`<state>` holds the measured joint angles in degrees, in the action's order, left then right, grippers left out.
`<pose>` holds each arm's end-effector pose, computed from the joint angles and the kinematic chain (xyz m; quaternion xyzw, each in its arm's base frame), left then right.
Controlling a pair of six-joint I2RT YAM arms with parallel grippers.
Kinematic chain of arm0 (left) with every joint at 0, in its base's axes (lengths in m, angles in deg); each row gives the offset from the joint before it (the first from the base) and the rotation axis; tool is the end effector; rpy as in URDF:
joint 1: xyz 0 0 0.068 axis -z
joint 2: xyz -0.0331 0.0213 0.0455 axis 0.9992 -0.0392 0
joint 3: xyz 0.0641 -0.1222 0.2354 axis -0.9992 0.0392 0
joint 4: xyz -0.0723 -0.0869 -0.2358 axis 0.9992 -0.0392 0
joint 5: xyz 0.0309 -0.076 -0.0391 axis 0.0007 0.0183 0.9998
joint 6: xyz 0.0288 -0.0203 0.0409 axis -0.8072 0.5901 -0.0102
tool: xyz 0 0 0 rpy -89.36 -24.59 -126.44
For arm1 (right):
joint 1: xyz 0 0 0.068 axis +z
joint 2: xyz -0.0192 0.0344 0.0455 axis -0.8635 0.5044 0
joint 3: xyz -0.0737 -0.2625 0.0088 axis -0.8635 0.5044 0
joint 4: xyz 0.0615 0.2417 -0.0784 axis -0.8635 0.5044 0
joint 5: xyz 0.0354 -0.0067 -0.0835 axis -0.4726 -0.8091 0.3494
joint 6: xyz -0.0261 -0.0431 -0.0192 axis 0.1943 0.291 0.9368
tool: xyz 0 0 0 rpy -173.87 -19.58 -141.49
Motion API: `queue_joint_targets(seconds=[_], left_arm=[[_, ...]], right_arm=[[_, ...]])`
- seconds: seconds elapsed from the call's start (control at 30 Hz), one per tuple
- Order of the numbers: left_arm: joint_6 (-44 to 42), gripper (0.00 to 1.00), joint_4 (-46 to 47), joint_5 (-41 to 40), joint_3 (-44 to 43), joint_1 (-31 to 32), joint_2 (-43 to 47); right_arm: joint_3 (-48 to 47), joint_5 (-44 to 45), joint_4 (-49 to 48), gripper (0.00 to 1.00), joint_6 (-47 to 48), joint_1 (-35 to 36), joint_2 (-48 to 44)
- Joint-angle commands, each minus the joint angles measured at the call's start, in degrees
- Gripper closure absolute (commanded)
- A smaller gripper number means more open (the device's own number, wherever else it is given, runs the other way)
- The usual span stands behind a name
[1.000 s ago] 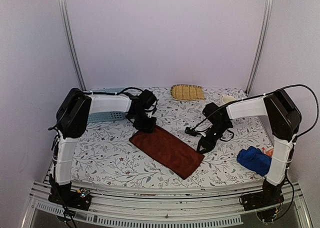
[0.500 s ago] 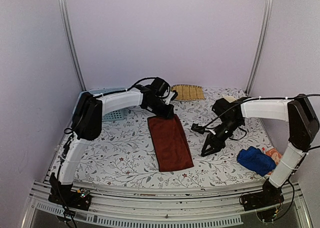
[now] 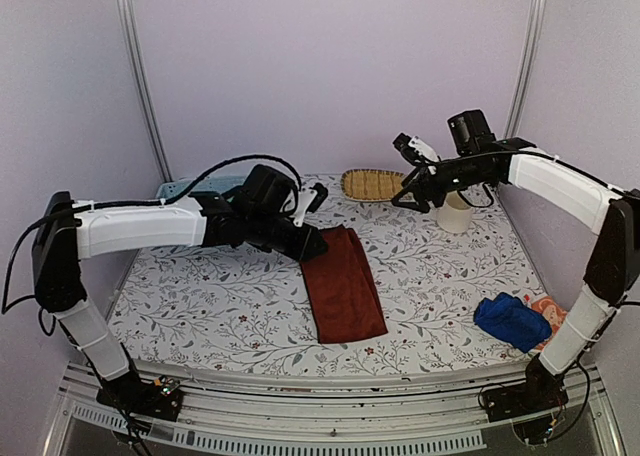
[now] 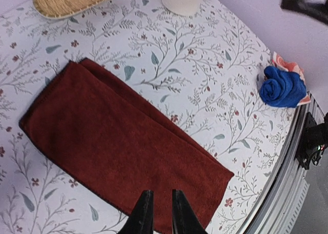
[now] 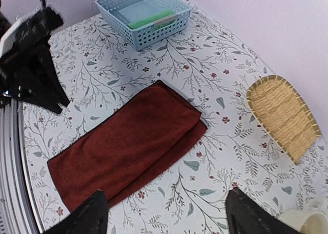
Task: Roll the towels
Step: Adjust the towel at the center of the board.
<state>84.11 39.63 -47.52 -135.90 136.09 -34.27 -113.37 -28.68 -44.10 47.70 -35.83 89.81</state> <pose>0.2531 -0.2923 0.2651 0.2681 0.8629 -0.2875 0.3176 0.3183 0.1604 0.3301 -0.4786 0.7519 0.2230 0.3947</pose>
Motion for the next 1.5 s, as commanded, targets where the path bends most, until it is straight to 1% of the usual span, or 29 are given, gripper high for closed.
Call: queue_joint_targets(seconds=[0.0,0.07,0.1,0.13,0.33,0.57,0.63,0.73,0.83,0.97,1.1,1.17,1.3,1.37,1.4,1.47], left_arm=[[5.7,0.86,6.0,1.7,7.9,3.5,-0.1],[6.7,0.88,7.7,2.2,10.3,5.3,-0.3],[7.1,0.89,8.8,2.5,11.7,6.1,-0.6],[7.6,0.90,9.7,2.8,12.3,7.0,-1.0],[9.9,0.91,13.2,3.3,14.1,10.5,-6.2],[10.9,0.92,15.4,4.1,15.7,11.9,-11.2],[11.4,0.92,16.0,4.6,17.0,12.6,-11.9],[11.7,0.93,16.0,4.7,18.3,13.5,-12.6],[11.9,0.93,15.8,3.9,19.7,13.9,-12.7],[10.9,0.93,15.4,1.9,20.7,14.0,-12.7],[8.0,0.94,13.8,-1.0,19.2,13.8,-13.4],[5.8,0.93,13.7,-1.4,17.5,13.9,-14.1],[1.2,0.91,13.7,-0.6,13.5,13.8,-14.8],[-0.6,0.91,12.4,-0.7,11.2,13.8,-14.8],[-1.3,0.91,11.5,-0.8,10.0,13.8,-16.6],[-2.6,0.91,9.4,-1.5,8.0,13.8,-16.3]], right_arm=[[-6.5,-11.0,4.0,0.45,-2.6,0.3,12.7],[-9.1,-13.1,5.2,0.59,-4.2,1.2,17.4],[-10.1,-13.9,5.5,0.64,-4.5,1.8,19.6],[-10.6,-14.4,5.4,0.66,-5.1,2.5,21.2],[-14.3,-14.6,3.9,0.69,-7.1,7.6,29.9],[-23.4,-14.4,2.8,0.72,-12.1,8.7,43.0],[-26.4,-12.2,3.3,0.73,-13.8,8.7,47.5],[-28.8,-7.3,4.2,0.76,-18.1,8.1,51.5],[-26.9,-4.4,3.6,0.76,-20.3,6.5,51.9],[-21.1,0.0,0.5,0.76,-23.4,3.3,48.8],[-15.2,1.0,-1.3,0.75,-24.9,0.9,45.3],[-13.7,0.1,-1.6,0.74,-24.5,0.8,44.2],[-13.3,-6.6,-1.8,0.70,-22.7,0.7,43.5],[-13.7,-10.8,-1.7,0.68,-21.0,0.8,40.4],[-14.1,-12.0,-1.4,0.67,-20.2,0.8,39.3],[-14.9,-13.4,-0.2,0.64,-18.1,0.8,36.4]])
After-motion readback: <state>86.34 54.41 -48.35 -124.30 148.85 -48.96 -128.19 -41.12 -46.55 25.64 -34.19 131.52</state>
